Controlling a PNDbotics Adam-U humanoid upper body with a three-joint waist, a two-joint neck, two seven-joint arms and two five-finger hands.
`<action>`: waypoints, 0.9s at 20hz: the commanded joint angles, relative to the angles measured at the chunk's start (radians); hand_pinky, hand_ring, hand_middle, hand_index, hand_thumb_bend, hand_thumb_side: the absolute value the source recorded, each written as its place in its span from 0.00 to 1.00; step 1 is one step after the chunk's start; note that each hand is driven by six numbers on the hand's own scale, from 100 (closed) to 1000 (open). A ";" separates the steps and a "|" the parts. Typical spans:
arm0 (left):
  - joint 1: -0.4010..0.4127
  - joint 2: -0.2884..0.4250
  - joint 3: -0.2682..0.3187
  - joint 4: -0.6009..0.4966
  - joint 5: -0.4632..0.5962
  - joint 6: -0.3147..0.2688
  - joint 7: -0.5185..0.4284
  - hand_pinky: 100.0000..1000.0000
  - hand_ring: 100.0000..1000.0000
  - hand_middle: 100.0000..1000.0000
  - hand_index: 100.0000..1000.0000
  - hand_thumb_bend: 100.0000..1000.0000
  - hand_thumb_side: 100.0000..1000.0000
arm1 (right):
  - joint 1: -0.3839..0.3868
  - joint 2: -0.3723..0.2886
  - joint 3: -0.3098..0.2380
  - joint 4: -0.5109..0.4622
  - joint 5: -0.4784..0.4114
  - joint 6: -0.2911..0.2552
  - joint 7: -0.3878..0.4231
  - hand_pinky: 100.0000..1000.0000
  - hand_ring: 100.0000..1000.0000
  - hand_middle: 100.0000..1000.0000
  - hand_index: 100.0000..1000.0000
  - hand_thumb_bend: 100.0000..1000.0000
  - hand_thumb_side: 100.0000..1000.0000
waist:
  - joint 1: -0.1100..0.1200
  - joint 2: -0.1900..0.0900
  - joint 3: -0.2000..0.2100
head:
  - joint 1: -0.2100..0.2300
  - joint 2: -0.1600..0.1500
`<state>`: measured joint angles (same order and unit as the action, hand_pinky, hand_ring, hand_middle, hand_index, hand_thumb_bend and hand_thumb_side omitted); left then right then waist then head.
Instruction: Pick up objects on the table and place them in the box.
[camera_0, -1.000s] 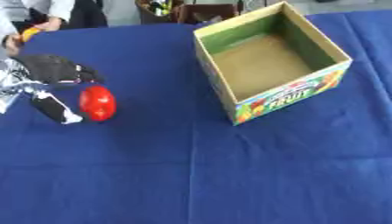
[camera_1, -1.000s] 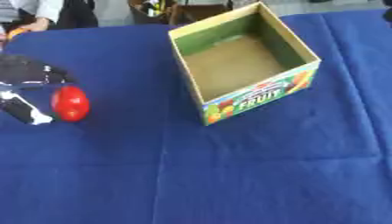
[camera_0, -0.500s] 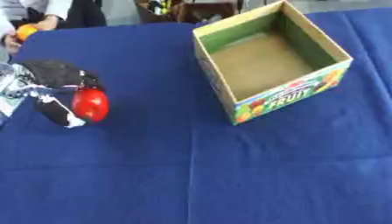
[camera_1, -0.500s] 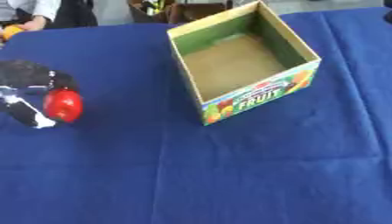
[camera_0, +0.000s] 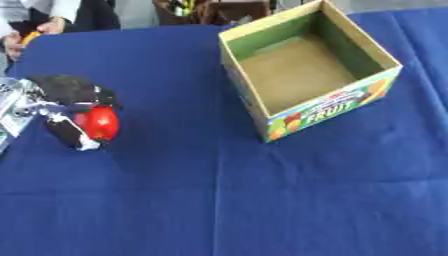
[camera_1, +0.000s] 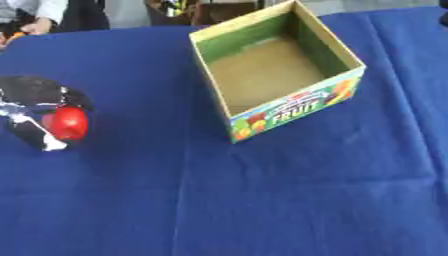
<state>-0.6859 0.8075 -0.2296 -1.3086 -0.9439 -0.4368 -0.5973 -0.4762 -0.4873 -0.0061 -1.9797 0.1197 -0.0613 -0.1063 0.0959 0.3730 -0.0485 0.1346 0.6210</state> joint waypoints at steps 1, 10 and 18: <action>-0.009 0.022 0.009 0.003 0.007 0.016 -0.002 0.26 0.57 0.85 0.93 0.38 0.49 | -0.013 -0.009 -0.009 -0.020 -0.008 -0.002 -0.001 0.65 0.70 0.44 0.67 0.08 0.60 | -0.004 -0.017 0.002 | 0.003 -0.013; -0.008 0.016 0.026 0.028 0.081 0.074 0.031 0.13 0.46 0.78 0.90 0.12 0.35 | -0.012 -0.008 -0.011 -0.020 -0.006 0.000 -0.002 0.65 0.70 0.44 0.67 0.09 0.60 | -0.006 -0.017 0.004 | 0.001 -0.013; -0.016 0.021 0.046 -0.011 0.108 0.125 0.069 0.15 0.51 0.77 0.87 0.00 0.21 | -0.008 -0.006 -0.012 -0.020 -0.007 0.005 0.000 0.65 0.70 0.44 0.67 0.08 0.60 | -0.005 -0.021 0.007 | 0.000 -0.012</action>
<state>-0.6865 0.7997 -0.2066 -1.3000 -0.8449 -0.3214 -0.5329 -0.4750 -0.4803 -0.0067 -1.9797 0.1197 -0.0600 -0.1054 0.0931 0.3740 -0.0427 0.1343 0.6178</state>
